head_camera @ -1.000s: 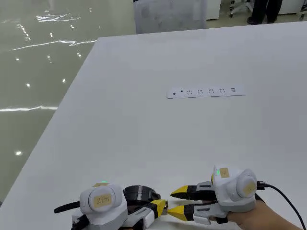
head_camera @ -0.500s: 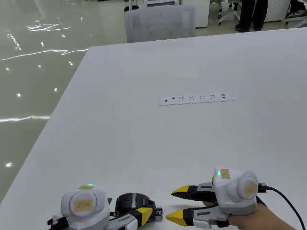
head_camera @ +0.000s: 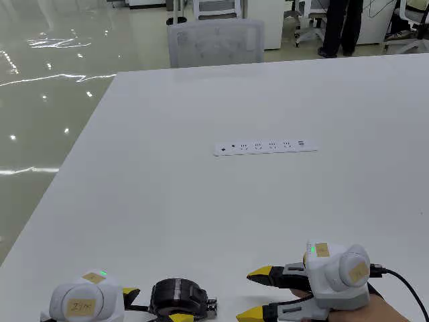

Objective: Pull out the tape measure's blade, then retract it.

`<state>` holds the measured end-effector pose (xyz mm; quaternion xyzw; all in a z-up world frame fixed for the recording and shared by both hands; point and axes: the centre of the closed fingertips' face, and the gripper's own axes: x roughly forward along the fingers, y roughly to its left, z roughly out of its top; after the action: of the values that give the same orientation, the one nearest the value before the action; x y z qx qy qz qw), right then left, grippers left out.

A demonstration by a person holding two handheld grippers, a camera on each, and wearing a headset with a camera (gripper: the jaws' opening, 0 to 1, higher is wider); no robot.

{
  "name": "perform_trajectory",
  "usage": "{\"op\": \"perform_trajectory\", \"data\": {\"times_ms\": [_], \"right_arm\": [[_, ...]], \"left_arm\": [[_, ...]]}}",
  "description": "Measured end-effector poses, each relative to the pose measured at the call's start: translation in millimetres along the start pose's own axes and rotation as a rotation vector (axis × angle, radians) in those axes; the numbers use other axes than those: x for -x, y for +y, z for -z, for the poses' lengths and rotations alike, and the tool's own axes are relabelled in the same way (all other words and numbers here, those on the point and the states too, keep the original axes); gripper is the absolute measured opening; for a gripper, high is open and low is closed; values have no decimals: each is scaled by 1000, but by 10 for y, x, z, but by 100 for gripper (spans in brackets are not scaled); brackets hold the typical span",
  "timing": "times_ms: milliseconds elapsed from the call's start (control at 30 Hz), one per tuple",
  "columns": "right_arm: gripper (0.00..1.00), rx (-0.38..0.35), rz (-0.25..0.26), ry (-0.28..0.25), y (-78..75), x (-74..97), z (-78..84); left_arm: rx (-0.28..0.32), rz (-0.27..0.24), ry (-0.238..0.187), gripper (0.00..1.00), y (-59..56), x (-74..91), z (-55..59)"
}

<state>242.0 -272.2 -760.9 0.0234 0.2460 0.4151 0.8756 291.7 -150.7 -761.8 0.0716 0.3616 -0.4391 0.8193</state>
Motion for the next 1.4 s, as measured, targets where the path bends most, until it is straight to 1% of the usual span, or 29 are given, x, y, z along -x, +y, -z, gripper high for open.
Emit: {"op": "perform_trajectory", "data": {"times_ms": [133,267,333,467,533,600,700,800,867,900,967,1000,1100,1300,1400], "right_arm": [[46,-8,18,3,-10,109,-11],[49,-21,31,16,19,220,15],[51,-32,43,17,16,282,35],[53,-45,74,16,18,402,36],[55,-45,98,17,5,472,50],[55,-50,113,13,1,539,65],[56,-49,138,14,14,625,91],[58,-57,163,10,29,717,127],[59,-59,179,9,37,778,160],[60,-59,190,7,44,810,166],[62,-63,199,8,54,852,186],[62,-62,205,4,65,890,193],[63,-75,224,-2,73,954,205],[66,-76,253,11,98,1061,237],[70,-83,267,12,96,1111,231]], "left_arm": [[-15,27,-5,67,12,59,-17],[-8,46,-13,66,50,122,-33],[1,47,-17,67,92,151,-29],[10,59,-29,68,130,220,-44],[7,65,-21,68,168,246,-39],[28,74,-27,68,221,271,-44],[32,75,-33,69,280,304,-52],[22,86,-35,70,265,351,-55],[26,107,-35,71,240,377,-43],[22,132,-48,71,202,398,-50],[20,130,-47,72,193,420,-32],[18,142,-51,73,172,438,-22],[19,153,-53,74,146,468,8],[21,165,-55,77,106,552,51],[16,164,-55,79,111,595,84]]}}
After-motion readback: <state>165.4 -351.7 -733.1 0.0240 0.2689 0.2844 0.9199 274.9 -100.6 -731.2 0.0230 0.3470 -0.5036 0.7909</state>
